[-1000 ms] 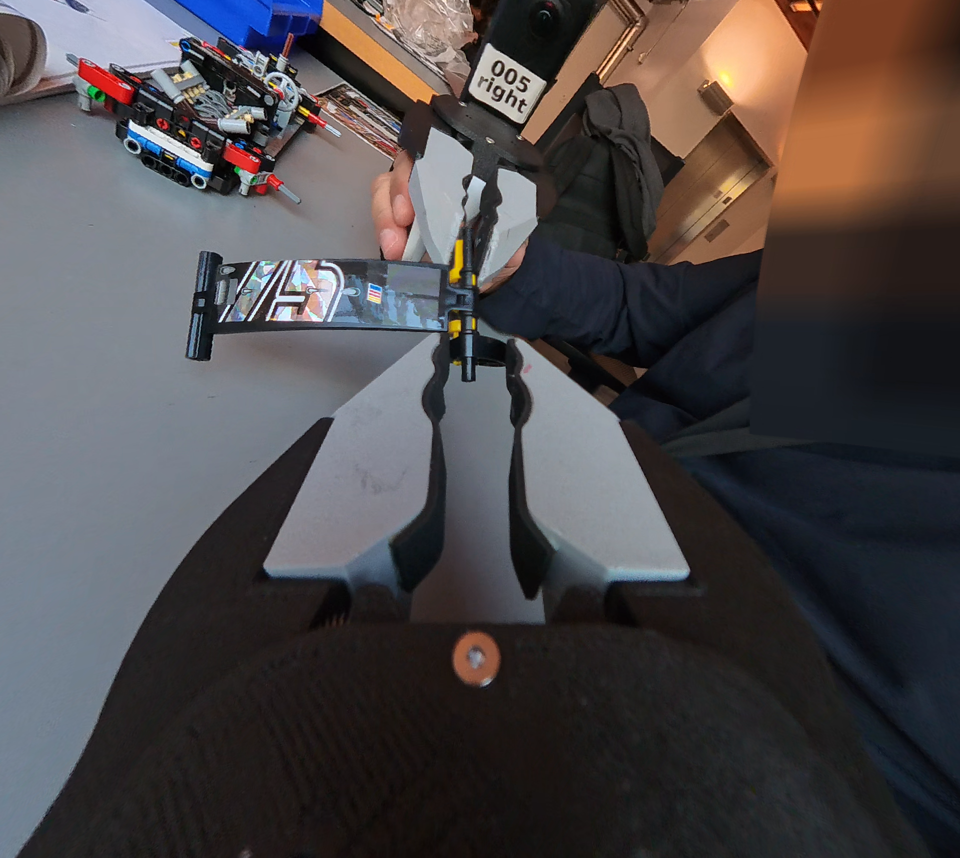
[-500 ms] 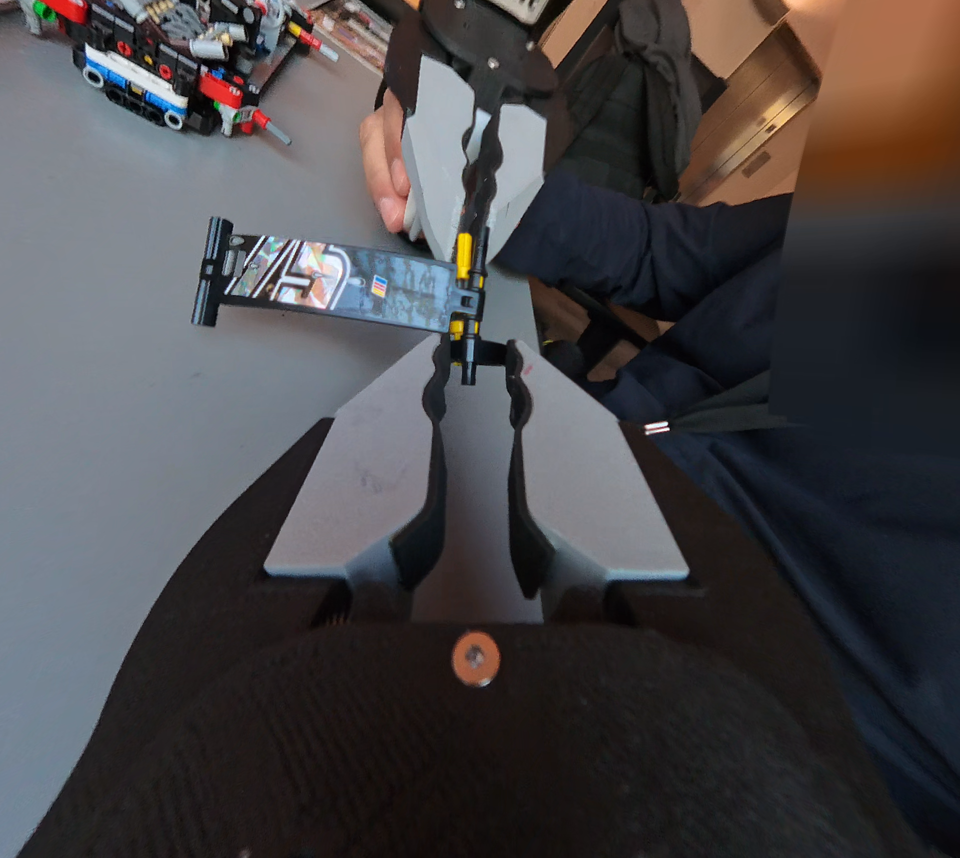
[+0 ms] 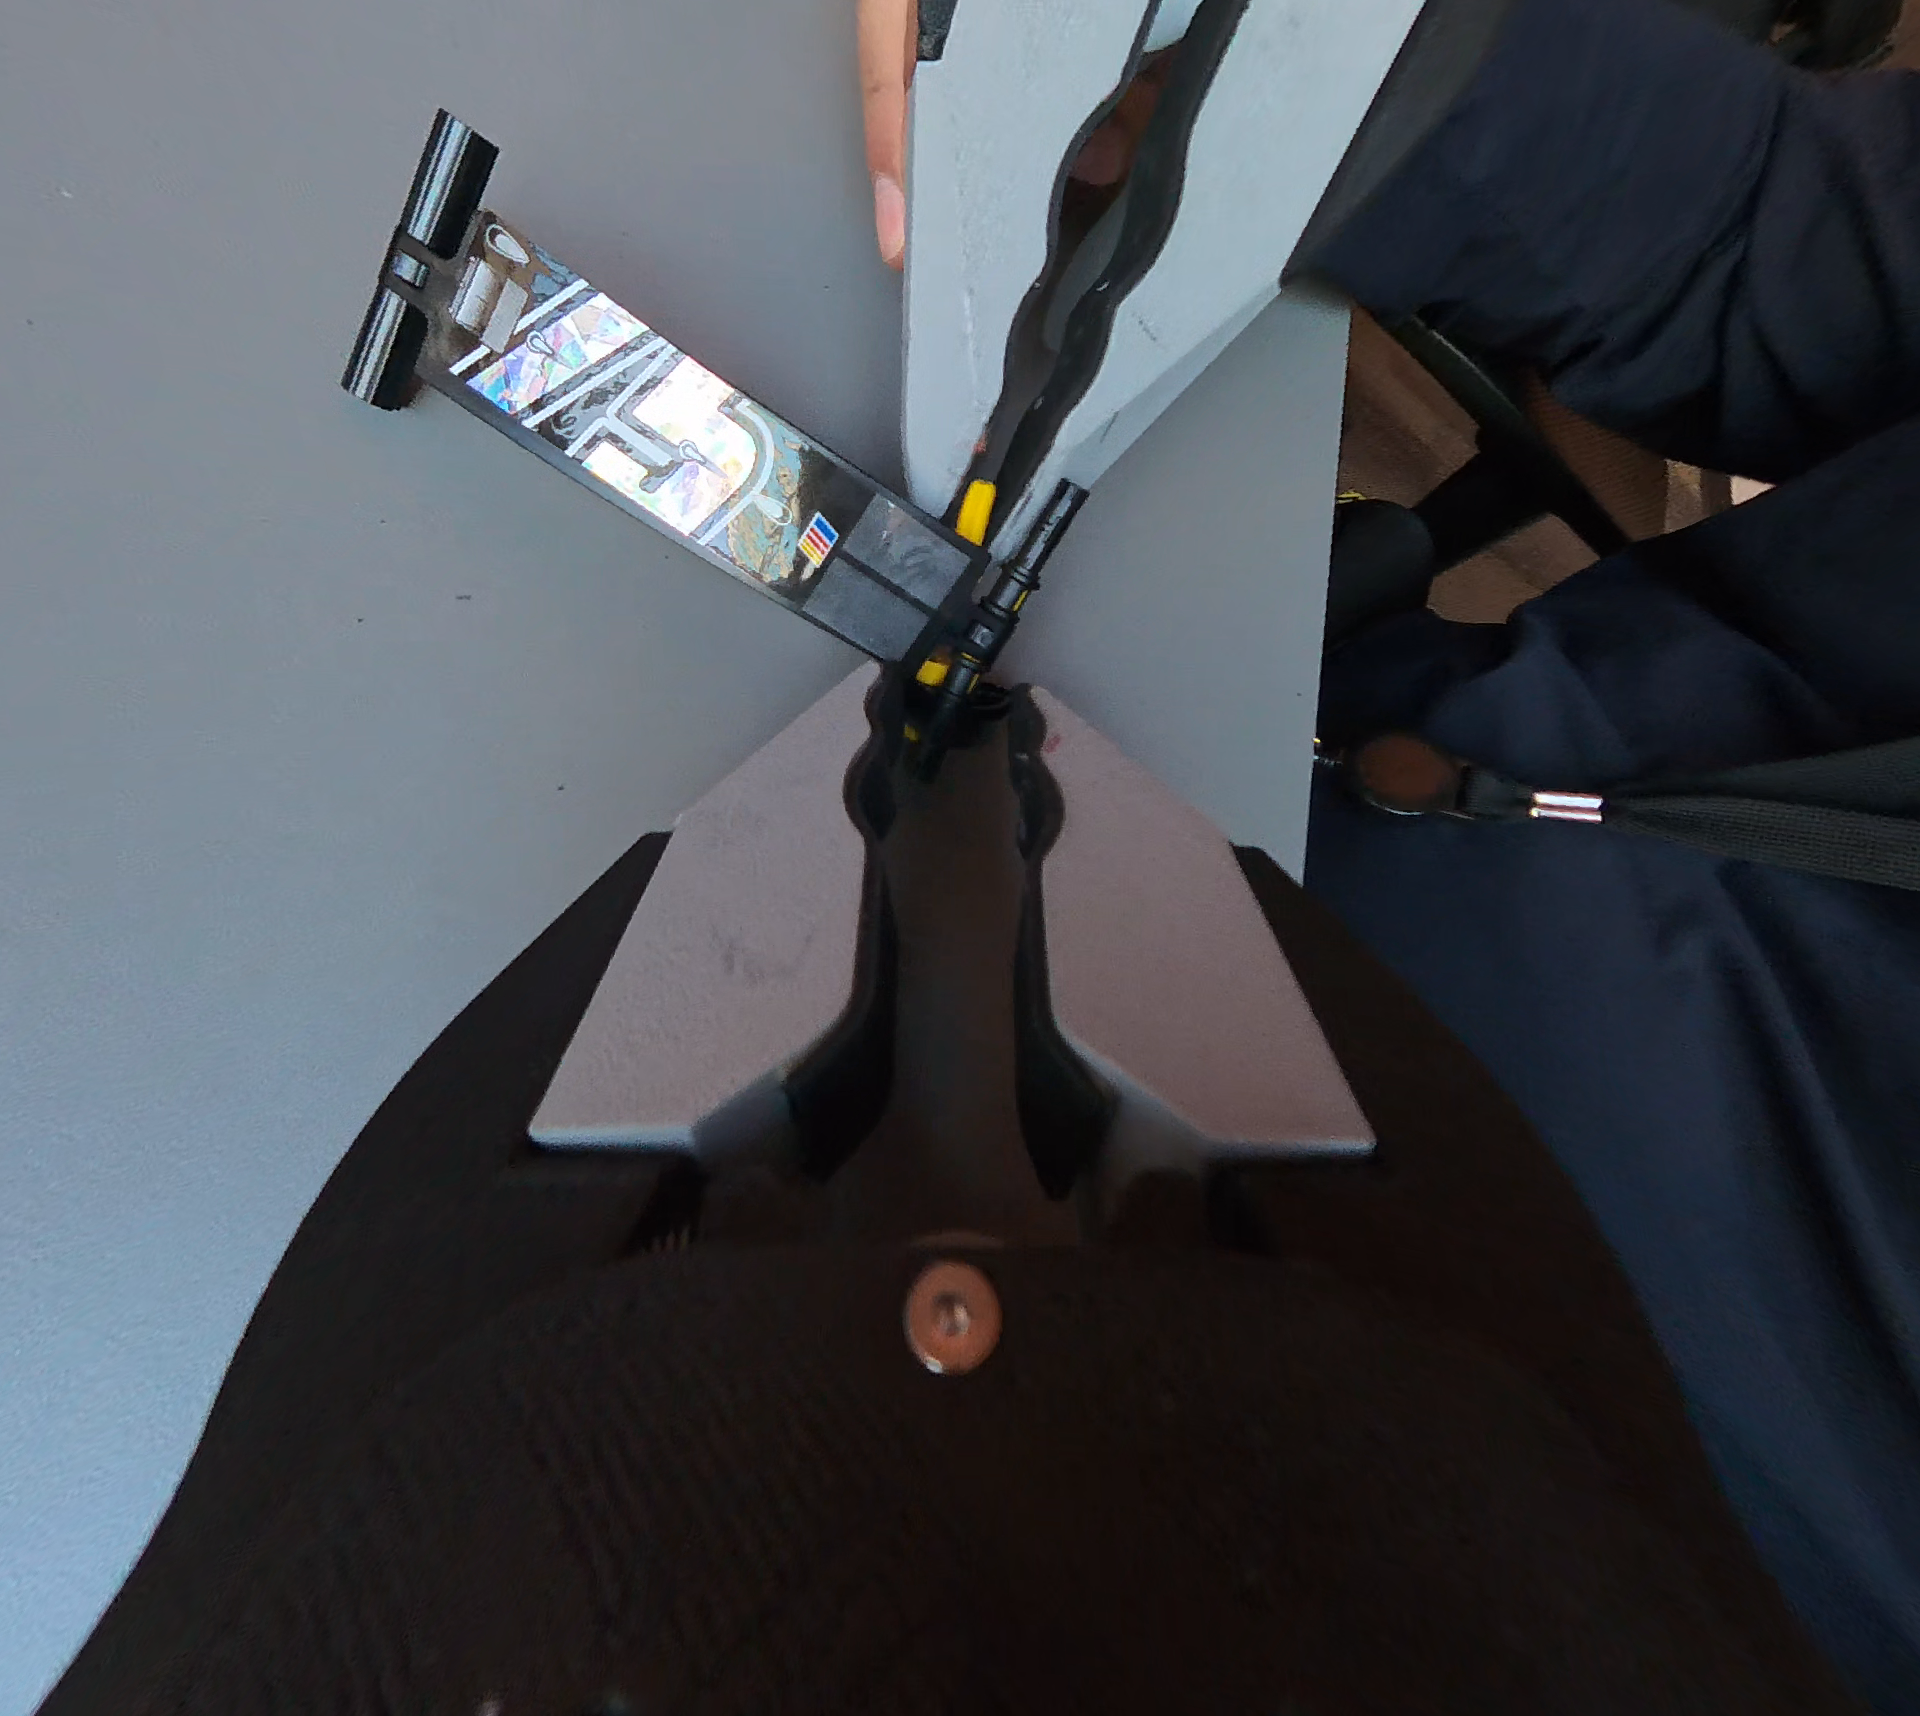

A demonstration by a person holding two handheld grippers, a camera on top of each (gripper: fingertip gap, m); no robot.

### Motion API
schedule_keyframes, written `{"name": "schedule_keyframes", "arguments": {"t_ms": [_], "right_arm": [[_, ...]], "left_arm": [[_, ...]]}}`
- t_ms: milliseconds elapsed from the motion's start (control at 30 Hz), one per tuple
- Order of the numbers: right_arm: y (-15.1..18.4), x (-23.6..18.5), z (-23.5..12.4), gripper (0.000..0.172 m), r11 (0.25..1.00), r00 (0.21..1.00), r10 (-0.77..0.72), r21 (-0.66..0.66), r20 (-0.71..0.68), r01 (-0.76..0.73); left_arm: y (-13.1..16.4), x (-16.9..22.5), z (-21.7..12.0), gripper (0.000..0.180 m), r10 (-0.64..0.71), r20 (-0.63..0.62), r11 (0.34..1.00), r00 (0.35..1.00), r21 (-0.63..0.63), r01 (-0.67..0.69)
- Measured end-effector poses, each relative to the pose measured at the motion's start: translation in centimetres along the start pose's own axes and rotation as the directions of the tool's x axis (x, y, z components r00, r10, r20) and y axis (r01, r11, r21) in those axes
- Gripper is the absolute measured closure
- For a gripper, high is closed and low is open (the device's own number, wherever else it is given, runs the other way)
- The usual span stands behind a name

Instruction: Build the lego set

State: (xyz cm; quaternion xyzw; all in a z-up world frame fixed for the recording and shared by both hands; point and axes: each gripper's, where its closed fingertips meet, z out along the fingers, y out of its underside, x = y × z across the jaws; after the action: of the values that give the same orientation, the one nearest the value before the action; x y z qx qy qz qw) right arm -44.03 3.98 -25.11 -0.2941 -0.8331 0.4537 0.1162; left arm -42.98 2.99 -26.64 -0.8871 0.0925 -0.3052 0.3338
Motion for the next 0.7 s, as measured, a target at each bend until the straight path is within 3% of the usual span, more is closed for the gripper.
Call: {"name": "schedule_keyframes", "arguments": {"t_ms": [433,600,700], "right_arm": [[0.46,0.37,0.36,0.168,0.999,1.000,-0.011,-0.036,-0.025,0.010],[0.77,0.25,0.10,0.168,0.980,0.979,0.199,-0.032,0.045,-0.198],[0.33,0.13,-0.31,0.168,0.980,0.978,0.197,0.004,0.062,-0.198]], "left_arm": [[0.04,-0.05,-0.04,0.164,0.000,0.005,1.000,1.000,0.002,0.000],[-0.10,-0.23,-0.03,0.164,0.001,0.027,1.000,1.000,0.014,-0.002],[-0.36,-0.07,-0.11,0.163,-0.035,-0.020,0.999,0.999,0.034,0.036]]}}
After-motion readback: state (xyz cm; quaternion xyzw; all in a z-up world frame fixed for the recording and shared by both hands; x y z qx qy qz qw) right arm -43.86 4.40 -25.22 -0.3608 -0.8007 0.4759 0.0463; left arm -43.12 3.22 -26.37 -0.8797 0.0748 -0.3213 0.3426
